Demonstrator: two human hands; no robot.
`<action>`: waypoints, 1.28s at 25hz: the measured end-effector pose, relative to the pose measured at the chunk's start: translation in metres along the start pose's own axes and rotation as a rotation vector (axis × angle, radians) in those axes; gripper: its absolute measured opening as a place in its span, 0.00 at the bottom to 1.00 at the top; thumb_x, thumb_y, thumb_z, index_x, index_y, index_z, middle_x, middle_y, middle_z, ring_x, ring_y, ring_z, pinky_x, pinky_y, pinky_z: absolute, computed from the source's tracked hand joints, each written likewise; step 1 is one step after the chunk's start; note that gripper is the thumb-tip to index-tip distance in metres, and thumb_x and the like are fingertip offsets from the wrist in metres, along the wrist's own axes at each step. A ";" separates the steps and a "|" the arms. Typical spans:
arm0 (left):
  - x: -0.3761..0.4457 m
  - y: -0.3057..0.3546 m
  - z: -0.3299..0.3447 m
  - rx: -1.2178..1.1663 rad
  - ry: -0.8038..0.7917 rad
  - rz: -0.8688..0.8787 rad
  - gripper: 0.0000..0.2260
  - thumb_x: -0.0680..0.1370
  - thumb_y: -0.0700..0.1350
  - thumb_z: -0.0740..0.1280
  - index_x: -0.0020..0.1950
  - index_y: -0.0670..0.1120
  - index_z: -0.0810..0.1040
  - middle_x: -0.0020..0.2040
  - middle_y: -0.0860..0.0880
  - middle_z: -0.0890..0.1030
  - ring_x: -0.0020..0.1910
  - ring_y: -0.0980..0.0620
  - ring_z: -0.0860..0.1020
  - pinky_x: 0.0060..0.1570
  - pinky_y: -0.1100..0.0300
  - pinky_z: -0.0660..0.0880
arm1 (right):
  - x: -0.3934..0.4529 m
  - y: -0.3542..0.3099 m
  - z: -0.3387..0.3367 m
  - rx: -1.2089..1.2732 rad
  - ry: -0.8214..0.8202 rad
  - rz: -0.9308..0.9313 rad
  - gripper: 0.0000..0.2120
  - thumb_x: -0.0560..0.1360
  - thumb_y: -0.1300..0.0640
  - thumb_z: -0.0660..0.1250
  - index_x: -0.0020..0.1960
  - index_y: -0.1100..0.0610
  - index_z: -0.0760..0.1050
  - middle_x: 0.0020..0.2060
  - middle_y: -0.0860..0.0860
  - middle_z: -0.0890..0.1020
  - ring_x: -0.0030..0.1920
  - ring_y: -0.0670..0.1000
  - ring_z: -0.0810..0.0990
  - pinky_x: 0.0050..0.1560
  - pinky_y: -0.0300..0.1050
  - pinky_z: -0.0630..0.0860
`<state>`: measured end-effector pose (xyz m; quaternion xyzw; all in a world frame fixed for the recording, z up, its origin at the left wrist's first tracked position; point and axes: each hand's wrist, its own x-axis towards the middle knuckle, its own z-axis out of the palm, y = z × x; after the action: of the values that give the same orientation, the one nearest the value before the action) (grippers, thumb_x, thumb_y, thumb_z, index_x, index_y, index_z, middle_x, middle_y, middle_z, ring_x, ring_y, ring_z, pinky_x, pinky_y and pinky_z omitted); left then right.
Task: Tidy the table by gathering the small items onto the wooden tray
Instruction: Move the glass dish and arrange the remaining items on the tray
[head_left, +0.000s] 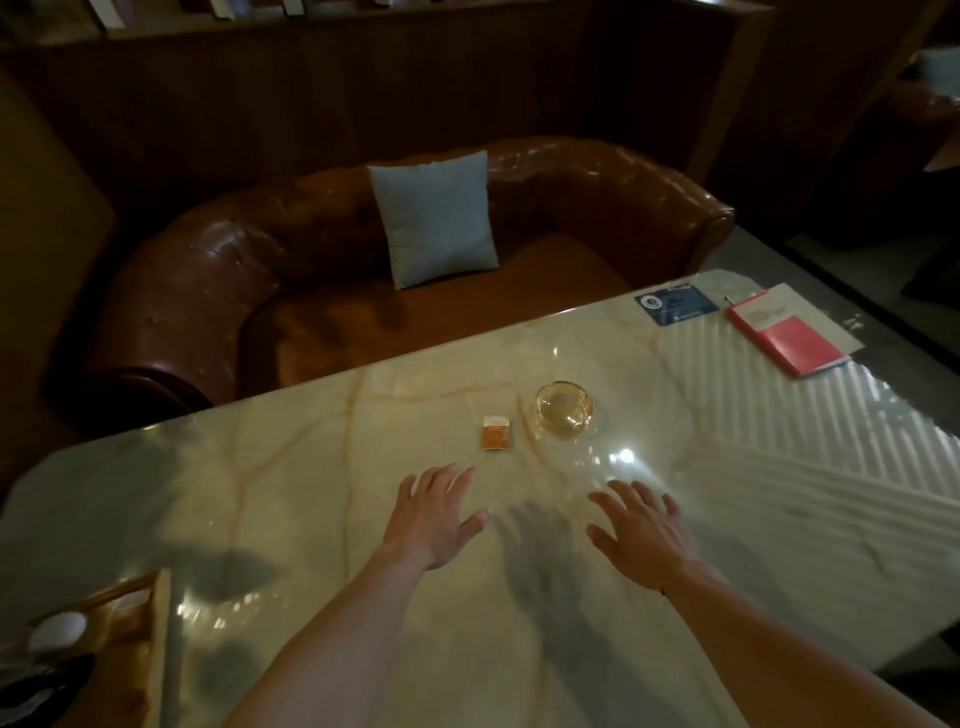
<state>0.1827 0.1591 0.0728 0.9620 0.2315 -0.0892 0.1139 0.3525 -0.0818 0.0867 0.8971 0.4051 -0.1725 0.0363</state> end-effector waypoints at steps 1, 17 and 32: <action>0.009 0.003 -0.001 0.004 -0.015 -0.008 0.31 0.77 0.67 0.49 0.76 0.55 0.56 0.77 0.52 0.60 0.75 0.50 0.57 0.72 0.46 0.52 | 0.011 0.006 -0.002 0.000 -0.017 -0.008 0.27 0.79 0.36 0.51 0.76 0.42 0.56 0.77 0.49 0.58 0.77 0.54 0.54 0.74 0.61 0.54; 0.180 0.019 -0.018 0.096 -0.302 -0.122 0.28 0.74 0.64 0.62 0.71 0.56 0.66 0.69 0.49 0.71 0.68 0.46 0.68 0.66 0.46 0.61 | 0.209 0.075 -0.046 -0.071 -0.143 -0.212 0.27 0.76 0.36 0.59 0.72 0.44 0.63 0.70 0.50 0.71 0.69 0.53 0.68 0.65 0.54 0.66; 0.223 0.012 0.026 0.066 -0.161 -0.076 0.24 0.74 0.52 0.69 0.69 0.53 0.70 0.62 0.50 0.72 0.64 0.47 0.70 0.63 0.51 0.65 | 0.266 0.060 -0.011 0.054 -0.116 -0.239 0.55 0.63 0.31 0.72 0.78 0.43 0.43 0.78 0.51 0.50 0.75 0.58 0.54 0.72 0.59 0.59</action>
<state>0.3806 0.2368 0.0001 0.9454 0.2552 -0.1780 0.0969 0.5626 0.0705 0.0020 0.8317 0.5015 -0.2379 0.0147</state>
